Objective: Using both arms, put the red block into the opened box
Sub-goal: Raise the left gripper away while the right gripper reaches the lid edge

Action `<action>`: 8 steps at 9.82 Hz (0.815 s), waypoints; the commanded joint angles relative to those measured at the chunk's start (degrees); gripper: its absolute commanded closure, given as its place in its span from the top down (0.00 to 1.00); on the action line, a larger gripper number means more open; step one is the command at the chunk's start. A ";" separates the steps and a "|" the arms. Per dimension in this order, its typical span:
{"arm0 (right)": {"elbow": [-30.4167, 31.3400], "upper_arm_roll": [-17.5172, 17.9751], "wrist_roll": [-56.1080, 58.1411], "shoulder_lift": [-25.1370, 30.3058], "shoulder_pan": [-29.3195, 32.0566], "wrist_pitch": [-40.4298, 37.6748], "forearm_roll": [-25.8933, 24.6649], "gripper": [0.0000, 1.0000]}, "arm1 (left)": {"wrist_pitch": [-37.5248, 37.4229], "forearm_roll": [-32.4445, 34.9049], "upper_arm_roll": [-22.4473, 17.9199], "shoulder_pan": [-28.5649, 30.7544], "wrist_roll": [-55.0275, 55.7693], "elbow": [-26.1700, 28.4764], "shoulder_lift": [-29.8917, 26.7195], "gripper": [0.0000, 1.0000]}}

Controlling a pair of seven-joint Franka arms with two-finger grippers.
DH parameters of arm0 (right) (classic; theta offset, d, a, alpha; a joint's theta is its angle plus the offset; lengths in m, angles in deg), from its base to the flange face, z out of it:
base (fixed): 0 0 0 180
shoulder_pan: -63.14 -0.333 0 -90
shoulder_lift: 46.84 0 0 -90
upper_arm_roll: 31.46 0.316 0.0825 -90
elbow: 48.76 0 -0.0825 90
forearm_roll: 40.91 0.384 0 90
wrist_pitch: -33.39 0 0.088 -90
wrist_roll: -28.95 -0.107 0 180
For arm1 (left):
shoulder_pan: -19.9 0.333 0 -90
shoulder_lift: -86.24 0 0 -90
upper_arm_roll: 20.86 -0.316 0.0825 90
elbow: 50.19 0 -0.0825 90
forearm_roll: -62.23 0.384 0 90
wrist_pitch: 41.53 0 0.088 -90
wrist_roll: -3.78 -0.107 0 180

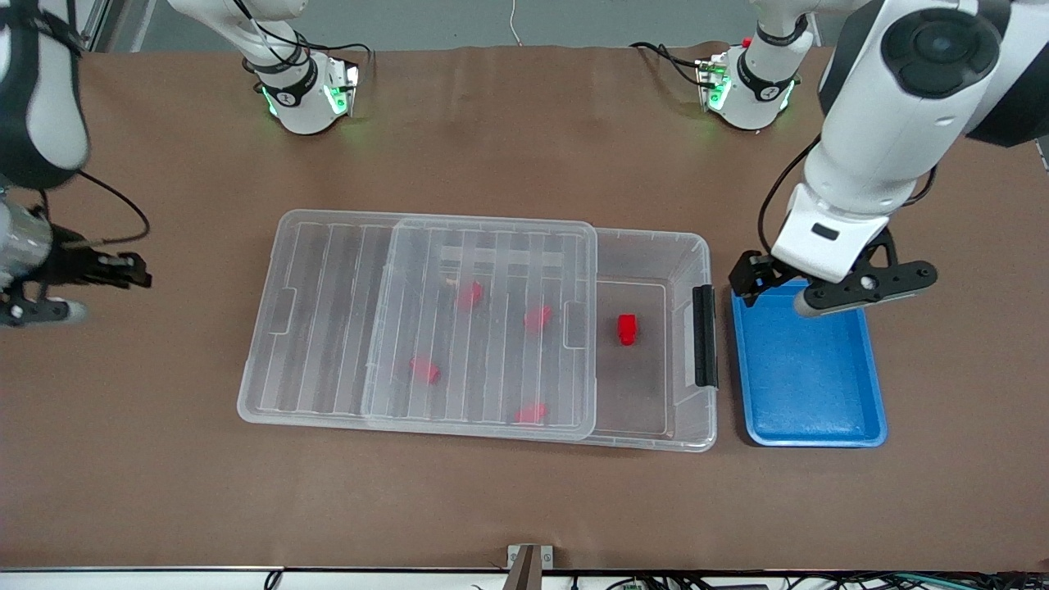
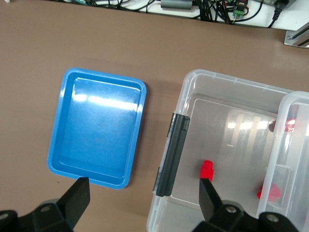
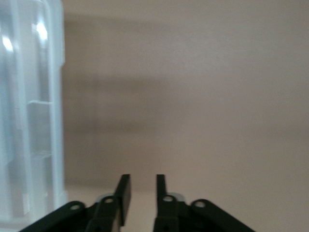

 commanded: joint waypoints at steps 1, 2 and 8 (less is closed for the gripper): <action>5.75 0.37 2.51 -2.49 -0.98 6.96 5.60 0.04 | -1.52 -4.06 0.24 4.04 -6.09 1.50 -2.35 1.00; 7.42 0.37 2.69 -2.94 -2.99 8.81 7.11 0.03 | -1.69 -6.09 0.24 5.28 -7.33 1.51 -3.67 1.00; 8.76 0.37 1.90 -4.26 -10.39 11.99 12.73 0.04 | -9.95 -10.83 -10.54 3.63 -21.02 5.00 -10.78 1.00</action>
